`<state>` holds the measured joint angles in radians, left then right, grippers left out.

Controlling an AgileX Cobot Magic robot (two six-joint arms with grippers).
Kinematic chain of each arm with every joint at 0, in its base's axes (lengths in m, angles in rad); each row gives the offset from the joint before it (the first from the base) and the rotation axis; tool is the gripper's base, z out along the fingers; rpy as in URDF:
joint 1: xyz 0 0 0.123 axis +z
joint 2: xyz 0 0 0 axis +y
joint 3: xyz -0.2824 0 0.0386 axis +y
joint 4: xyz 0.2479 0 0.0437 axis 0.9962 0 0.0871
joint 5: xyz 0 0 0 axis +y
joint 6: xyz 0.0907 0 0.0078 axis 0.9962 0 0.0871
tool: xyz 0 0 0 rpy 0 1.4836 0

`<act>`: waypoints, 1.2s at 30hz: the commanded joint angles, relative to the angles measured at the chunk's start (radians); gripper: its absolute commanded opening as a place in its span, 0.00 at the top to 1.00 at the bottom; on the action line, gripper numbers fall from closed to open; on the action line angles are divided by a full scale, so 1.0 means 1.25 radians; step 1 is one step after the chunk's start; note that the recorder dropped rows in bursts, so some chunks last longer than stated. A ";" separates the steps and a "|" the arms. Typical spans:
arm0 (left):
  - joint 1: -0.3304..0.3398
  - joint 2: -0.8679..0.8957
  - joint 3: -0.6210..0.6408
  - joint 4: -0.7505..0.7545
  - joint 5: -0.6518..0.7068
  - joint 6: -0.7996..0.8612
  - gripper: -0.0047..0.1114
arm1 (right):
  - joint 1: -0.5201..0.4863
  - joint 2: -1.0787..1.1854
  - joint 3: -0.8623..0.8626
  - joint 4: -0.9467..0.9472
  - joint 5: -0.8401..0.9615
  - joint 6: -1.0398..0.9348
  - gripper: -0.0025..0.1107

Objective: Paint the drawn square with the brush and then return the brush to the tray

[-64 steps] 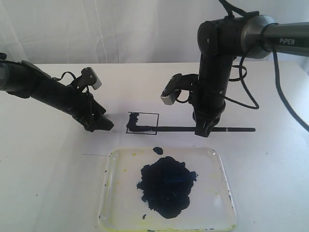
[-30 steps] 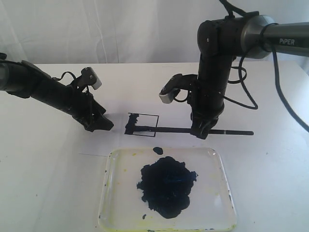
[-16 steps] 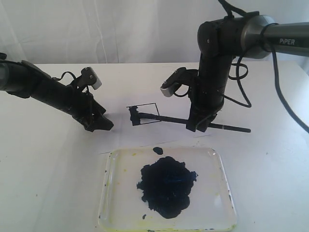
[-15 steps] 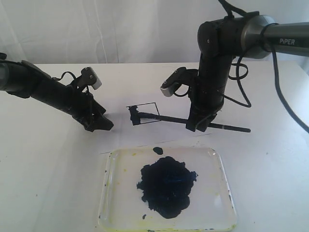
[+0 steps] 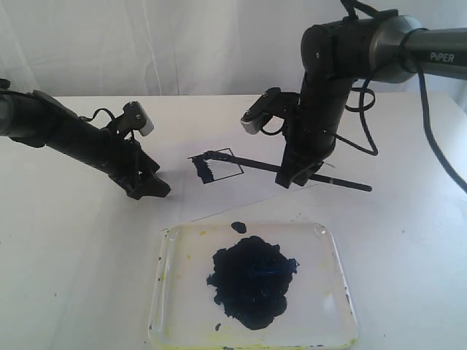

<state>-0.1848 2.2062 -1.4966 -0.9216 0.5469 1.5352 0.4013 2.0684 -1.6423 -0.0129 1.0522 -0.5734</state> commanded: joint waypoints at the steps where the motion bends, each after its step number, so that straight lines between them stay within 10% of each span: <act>1: 0.000 0.018 0.014 0.054 0.005 -0.013 0.34 | -0.002 -0.004 -0.002 -0.005 -0.028 0.070 0.98; 36: 0.000 0.018 0.014 0.051 0.018 -0.036 0.34 | -0.001 0.055 -0.010 0.120 -0.009 0.247 0.98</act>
<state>-0.1848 2.2062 -1.4966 -0.9174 0.5503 1.5193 0.4013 2.1410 -1.6525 0.1335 1.0516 -0.2902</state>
